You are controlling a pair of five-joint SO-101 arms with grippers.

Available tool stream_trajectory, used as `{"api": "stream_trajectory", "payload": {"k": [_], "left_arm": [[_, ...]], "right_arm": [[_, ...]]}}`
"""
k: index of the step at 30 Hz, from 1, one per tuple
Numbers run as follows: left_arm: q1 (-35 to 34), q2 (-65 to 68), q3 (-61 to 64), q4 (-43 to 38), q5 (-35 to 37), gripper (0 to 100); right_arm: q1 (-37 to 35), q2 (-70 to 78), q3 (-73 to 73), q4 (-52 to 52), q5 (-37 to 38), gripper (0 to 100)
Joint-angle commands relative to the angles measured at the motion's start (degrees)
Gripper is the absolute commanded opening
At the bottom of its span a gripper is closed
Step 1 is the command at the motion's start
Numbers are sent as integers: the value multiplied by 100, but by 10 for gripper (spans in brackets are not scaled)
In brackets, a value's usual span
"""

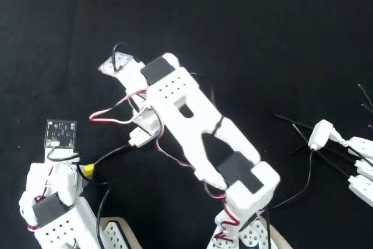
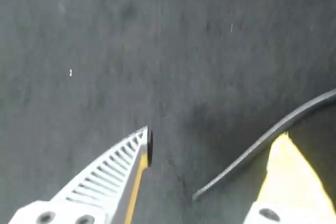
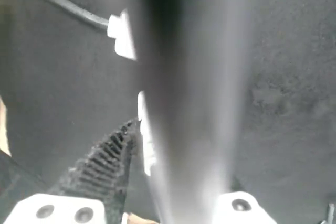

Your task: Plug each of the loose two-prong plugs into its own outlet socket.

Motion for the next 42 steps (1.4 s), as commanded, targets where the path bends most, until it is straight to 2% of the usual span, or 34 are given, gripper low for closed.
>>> {"api": "stream_trajectory", "payload": {"k": [1,14,32,42], "left_arm": [[-66,-62,-66,79,-35,353],[-66,-167,-40,79,-35,353],[-66,-167,-40,79,-35,353],[-66,-167,-40,79,-44,353]], "right_arm": [[-88,84,-286,-123,-413,11],[-88,1024,-576,-316,-765,11],[378,1077,-822,-519,-730,11],[352,1349,-637,-712,-765,11]]}}
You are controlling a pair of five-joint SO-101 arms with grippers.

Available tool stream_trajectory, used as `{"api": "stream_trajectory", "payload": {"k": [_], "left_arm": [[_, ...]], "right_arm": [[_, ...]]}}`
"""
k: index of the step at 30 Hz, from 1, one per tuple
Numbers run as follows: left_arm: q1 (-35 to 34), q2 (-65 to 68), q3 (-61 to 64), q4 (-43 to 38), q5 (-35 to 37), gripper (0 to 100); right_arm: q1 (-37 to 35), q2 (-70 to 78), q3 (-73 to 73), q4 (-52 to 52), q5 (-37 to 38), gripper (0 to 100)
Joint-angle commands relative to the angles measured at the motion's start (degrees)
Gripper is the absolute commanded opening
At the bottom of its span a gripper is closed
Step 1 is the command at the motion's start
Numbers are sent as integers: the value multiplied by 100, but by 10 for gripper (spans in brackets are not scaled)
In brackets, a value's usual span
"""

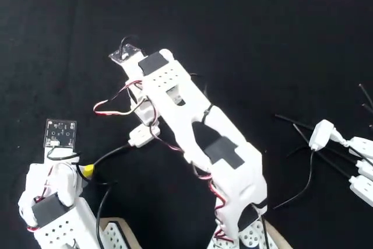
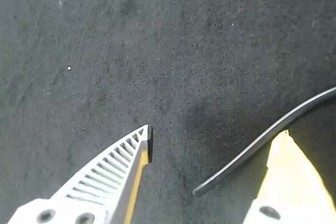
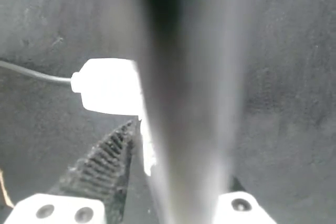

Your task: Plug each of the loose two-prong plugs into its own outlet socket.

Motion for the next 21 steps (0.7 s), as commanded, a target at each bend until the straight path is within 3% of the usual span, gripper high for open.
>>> {"api": "stream_trajectory", "payload": {"k": [1,21], "left_arm": [[-66,-18,-31,62,-44,353],[-66,-18,-31,62,-44,353]], "right_arm": [[53,145,-110,-97,-62,11],[-114,57,75,97,-70,11]]}}
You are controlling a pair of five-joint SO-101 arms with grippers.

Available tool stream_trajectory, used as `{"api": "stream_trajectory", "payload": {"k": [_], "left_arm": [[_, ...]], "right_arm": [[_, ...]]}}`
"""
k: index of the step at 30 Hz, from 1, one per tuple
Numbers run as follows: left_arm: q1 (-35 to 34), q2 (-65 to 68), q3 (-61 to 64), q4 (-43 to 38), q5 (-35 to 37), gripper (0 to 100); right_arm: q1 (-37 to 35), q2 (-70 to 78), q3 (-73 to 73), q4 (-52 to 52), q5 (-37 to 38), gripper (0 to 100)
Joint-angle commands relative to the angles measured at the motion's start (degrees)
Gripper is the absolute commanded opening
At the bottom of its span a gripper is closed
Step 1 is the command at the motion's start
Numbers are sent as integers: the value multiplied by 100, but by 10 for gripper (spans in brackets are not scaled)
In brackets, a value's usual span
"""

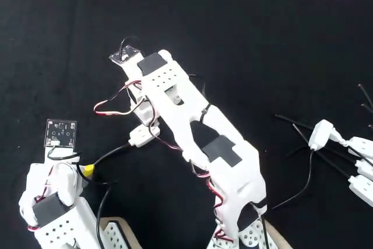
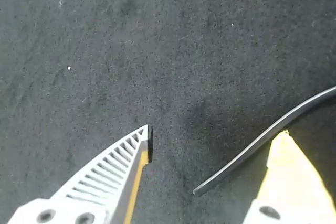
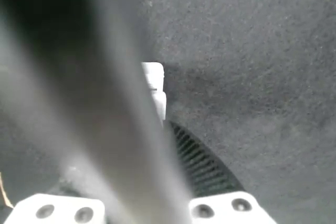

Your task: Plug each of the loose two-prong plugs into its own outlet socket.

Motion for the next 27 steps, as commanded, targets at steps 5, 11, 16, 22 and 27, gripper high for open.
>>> {"api": "stream_trajectory", "payload": {"k": [5,11,16,22,27], "left_arm": [[-66,-18,-31,62,-44,353],[-66,-18,-31,62,-44,353],[-66,-18,-31,44,-44,353],[-57,-18,-22,26,-44,353],[-57,-18,-22,26,-44,353]], "right_arm": [[-325,-66,189,0,-211,11],[-501,-75,681,-378,-325,11],[-466,-75,1015,-615,-325,11],[-290,-119,1059,-404,-290,11],[26,-119,1130,-387,-62,11]]}}
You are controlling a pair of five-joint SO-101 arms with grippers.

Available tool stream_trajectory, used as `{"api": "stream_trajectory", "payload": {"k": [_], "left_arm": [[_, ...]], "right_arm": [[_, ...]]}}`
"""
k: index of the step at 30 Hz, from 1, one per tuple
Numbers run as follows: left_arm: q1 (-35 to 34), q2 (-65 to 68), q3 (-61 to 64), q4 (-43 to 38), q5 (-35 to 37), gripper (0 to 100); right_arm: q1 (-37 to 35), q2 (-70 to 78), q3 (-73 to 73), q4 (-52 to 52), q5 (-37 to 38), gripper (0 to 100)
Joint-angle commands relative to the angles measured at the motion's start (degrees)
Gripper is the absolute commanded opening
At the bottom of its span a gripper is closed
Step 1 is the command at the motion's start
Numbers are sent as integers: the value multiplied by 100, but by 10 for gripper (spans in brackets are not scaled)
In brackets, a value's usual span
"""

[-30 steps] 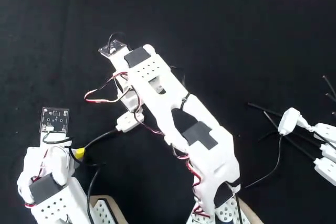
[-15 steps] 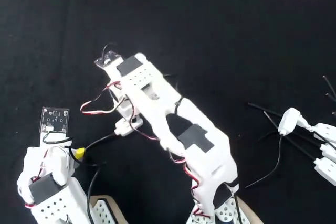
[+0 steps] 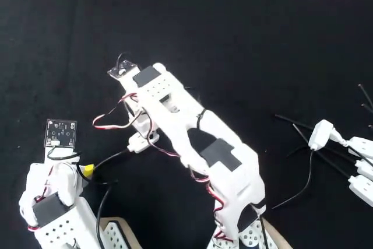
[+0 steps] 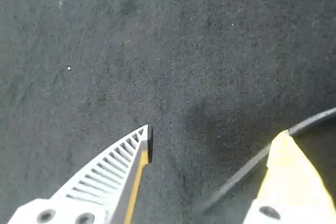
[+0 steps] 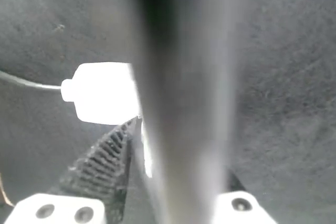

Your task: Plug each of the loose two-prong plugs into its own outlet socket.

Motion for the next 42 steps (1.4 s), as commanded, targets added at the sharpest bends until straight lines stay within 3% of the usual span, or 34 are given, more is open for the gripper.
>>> {"api": "stream_trajectory", "payload": {"k": [1,10,15,20,25,30,34,37,42], "left_arm": [[-57,-18,-22,26,-44,353],[-57,-18,4,26,-44,353],[-57,-18,4,26,-44,353],[-57,-18,4,26,-44,353],[-57,-18,4,26,-44,353],[-57,-18,4,26,-44,353],[-57,-18,4,26,-44,353],[-57,-18,4,26,-44,353],[-57,-18,4,26,-44,353]], "right_arm": [[273,-4,154,114,70,11],[457,-927,664,264,334,11],[1160,-1604,1191,264,747,11],[2268,-1991,1622,149,1459,11],[3947,-2114,1657,105,2567,11],[5820,-2079,1279,88,4237,11],[6998,-2070,576,18,4782,11],[7490,-2070,207,-229,4800,11],[7560,-2000,338,-431,4809,14]]}}
